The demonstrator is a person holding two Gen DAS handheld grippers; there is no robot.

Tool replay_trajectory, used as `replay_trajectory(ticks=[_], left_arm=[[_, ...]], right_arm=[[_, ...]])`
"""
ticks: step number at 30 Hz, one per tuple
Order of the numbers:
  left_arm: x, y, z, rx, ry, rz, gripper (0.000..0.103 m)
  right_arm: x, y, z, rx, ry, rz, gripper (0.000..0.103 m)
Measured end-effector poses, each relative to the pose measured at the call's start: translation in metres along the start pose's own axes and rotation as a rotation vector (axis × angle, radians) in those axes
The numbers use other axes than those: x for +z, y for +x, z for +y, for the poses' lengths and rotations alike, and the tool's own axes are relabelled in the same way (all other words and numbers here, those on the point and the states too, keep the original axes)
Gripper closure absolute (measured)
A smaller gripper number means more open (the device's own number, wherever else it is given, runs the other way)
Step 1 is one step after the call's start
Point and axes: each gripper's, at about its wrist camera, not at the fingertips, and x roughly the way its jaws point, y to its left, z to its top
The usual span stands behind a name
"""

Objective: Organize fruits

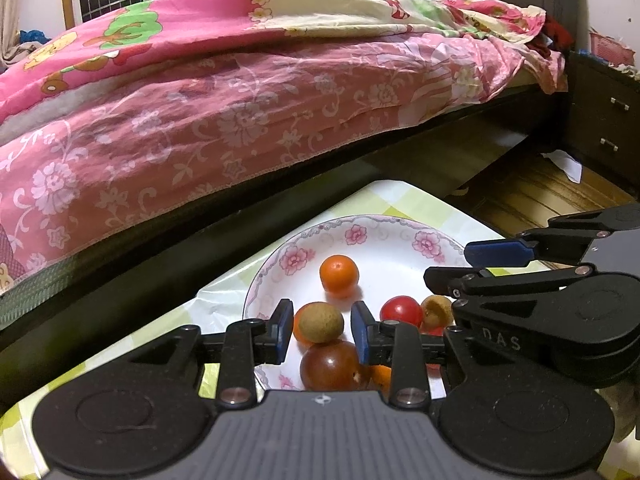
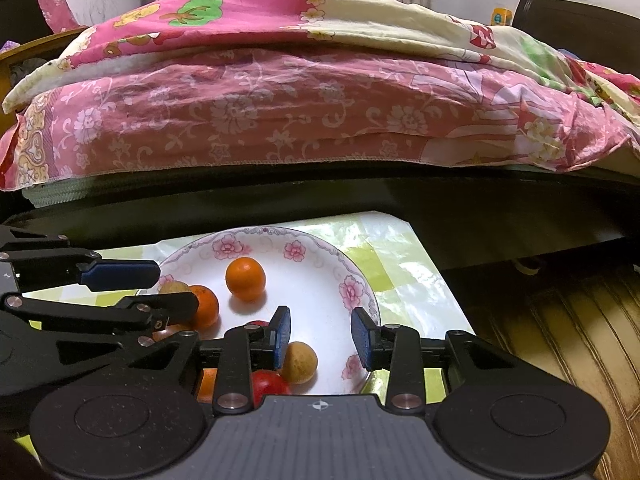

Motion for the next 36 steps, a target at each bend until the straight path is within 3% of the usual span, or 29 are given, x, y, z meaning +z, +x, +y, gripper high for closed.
replay_trajectory(ticks=[23,36], left_arm=[[-0.005,-0.017,0.008,0.006,-0.03,-0.004,0.063],[-0.019,-0.036,0.014,-0.04,-0.049,-0.009,0.063]], right_arm=[[-0.002,-0.015,-0.005,-0.02,0.016,-0.006,0.067],[-0.006,-0.031,-0.004,-0.03,-0.003,-0.01,0.067]])
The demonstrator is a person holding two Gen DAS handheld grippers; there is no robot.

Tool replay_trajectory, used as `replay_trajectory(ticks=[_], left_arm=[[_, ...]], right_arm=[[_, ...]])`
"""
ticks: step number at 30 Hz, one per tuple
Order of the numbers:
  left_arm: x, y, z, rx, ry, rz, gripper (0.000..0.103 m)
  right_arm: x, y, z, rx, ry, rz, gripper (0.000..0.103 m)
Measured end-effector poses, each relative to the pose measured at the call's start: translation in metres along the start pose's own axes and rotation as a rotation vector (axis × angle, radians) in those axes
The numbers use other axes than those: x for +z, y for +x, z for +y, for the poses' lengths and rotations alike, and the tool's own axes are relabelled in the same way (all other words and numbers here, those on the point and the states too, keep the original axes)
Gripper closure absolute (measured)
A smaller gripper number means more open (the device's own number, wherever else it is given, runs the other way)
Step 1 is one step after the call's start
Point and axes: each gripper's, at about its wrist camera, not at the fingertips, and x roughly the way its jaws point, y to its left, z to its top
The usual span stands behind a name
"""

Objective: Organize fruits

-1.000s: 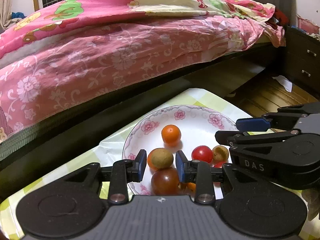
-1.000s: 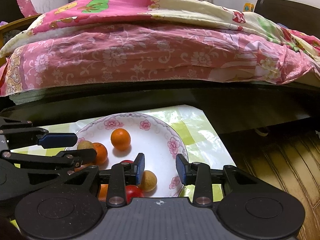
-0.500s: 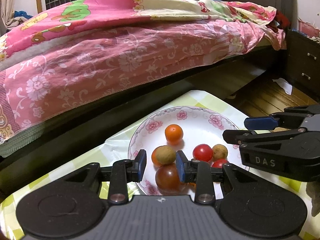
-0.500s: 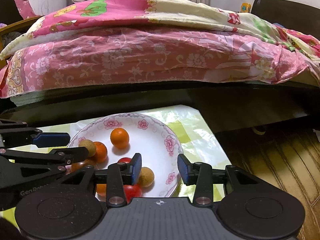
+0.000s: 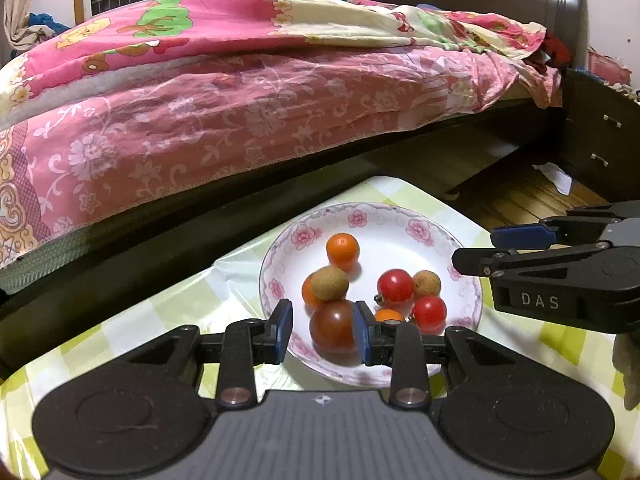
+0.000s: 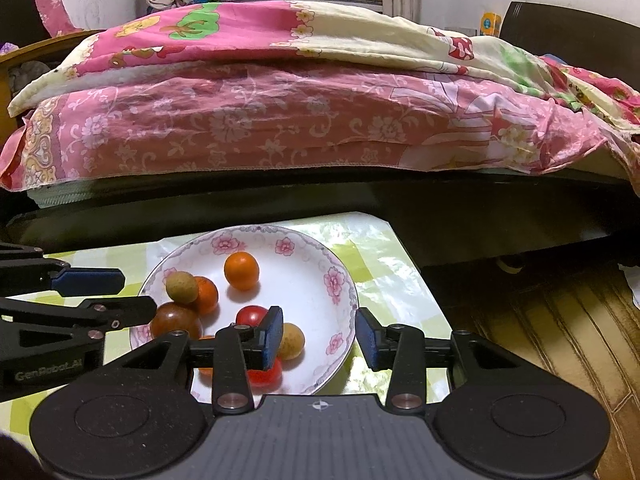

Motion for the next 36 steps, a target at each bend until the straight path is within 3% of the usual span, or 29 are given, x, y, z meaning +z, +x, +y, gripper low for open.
replay_trajectory(ticks=[9,36], left_arm=[[0.001,-0.015,-0.001,-0.025,-0.01,-0.031,0.063],[-0.022,-0.044,-0.011,-0.041,-0.028,-0.018,0.063]], right_arm=[[-0.003,-0.013,0.002,-0.011,-0.014,-0.01,0.067],[-0.022,-0.048,0.01,0.003,-0.017,-0.025,0.067]])
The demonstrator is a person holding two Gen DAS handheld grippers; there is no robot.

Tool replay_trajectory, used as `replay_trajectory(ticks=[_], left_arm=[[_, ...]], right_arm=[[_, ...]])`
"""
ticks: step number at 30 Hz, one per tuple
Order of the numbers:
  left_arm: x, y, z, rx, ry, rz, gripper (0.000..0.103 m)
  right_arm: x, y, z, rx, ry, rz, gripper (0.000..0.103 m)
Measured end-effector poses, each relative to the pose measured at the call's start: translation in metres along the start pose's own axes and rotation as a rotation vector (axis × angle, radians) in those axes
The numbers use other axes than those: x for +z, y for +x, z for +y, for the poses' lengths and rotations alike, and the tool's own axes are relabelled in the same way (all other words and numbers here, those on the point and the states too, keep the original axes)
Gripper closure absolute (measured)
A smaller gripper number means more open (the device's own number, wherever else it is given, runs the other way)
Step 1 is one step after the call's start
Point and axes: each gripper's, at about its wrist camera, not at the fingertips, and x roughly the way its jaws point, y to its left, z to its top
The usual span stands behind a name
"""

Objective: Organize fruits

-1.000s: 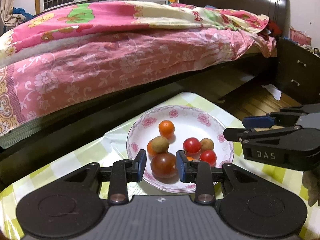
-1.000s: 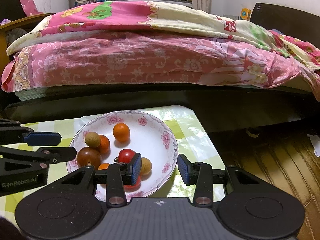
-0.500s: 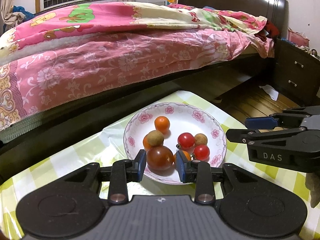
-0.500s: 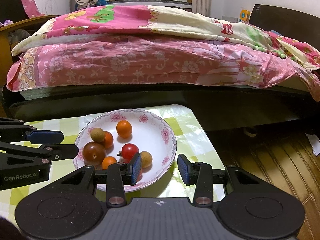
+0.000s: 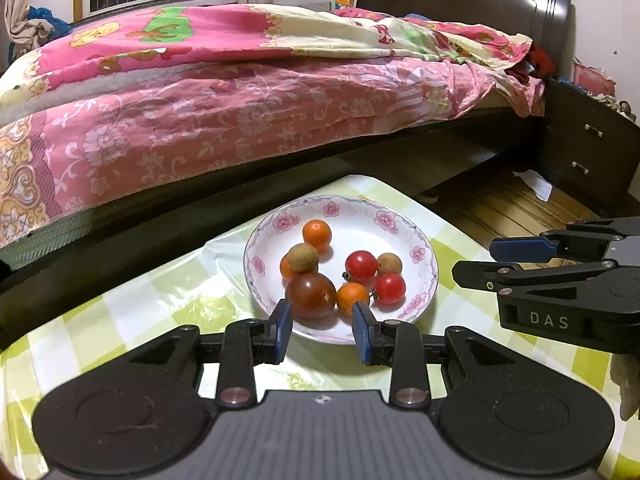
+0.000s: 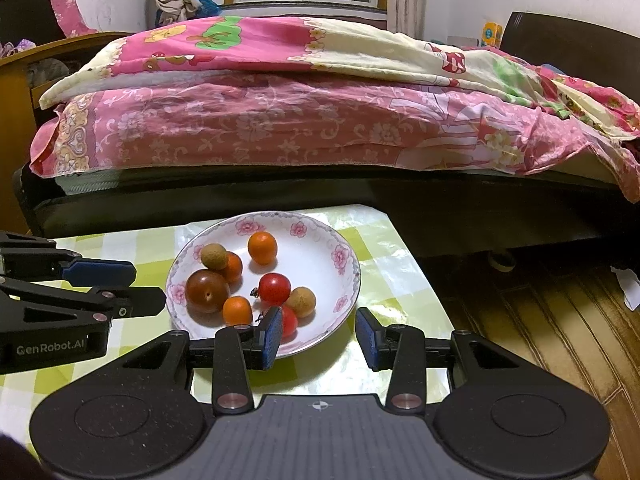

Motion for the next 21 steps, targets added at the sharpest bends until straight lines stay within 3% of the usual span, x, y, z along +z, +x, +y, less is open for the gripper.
replay_trajectory(ticks=[21], left_arm=[[-0.023,-0.03,-0.013,-0.009,-0.007,0.011,0.063]], right_arm=[[-0.024,-0.035,0.007,0.022,0.012,0.004,0.067]])
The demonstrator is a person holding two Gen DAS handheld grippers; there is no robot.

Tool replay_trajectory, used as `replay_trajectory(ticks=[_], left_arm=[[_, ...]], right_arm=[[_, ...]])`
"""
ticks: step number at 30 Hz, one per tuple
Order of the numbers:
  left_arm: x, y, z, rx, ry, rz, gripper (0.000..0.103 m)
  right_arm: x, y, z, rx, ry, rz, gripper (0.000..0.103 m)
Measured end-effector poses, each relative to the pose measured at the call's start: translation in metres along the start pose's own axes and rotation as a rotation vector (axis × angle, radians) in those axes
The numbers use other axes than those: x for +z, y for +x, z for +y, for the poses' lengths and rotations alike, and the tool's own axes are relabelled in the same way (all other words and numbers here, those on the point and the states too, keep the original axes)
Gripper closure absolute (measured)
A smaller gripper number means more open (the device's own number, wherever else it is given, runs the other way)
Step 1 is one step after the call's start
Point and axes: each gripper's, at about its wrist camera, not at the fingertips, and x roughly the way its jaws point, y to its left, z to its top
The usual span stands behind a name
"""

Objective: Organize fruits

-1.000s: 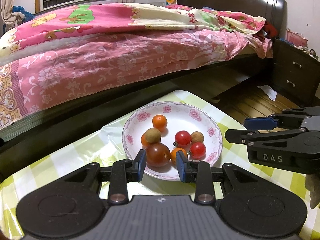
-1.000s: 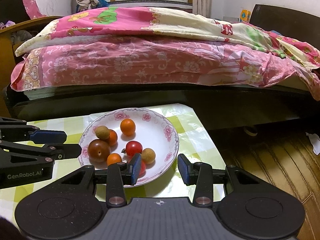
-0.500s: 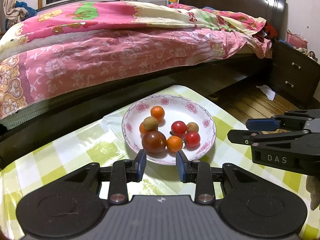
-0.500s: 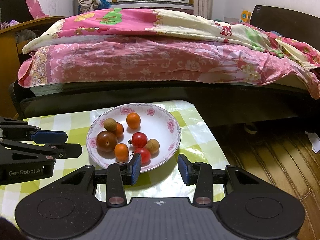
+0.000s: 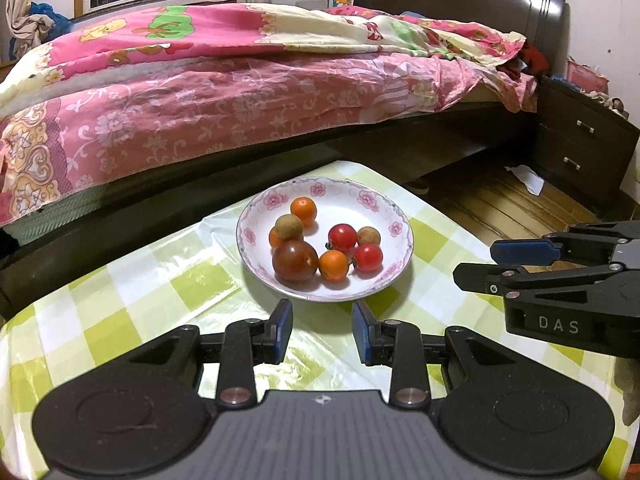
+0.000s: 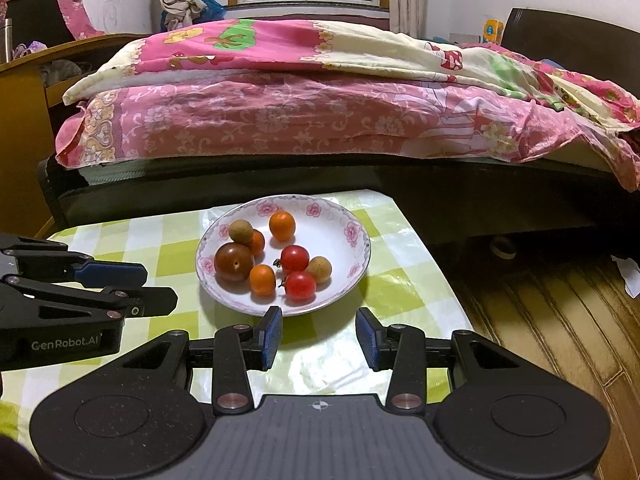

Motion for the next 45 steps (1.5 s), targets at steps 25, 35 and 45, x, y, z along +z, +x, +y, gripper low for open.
replay_trajectory(ticks=[25,35,45], left_arm=[[-0.032,-0.038,-0.015,-0.009,-0.017,0.028,0.063],[-0.044,-0.055,-0.026,-0.029,-0.027,0.042,0.063],[-0.052,-0.066,-0.034,-0.054,-0.039,0.051,0.063]], right_arm=[[-0.029,-0.044,0.015,0.081,0.048,0.028,0.066],[-0.042,-0.063,0.025,0.125,0.063,0.042,0.061],[-0.049,-0.075,0.029,0.138,0.075,0.042,0.061]])
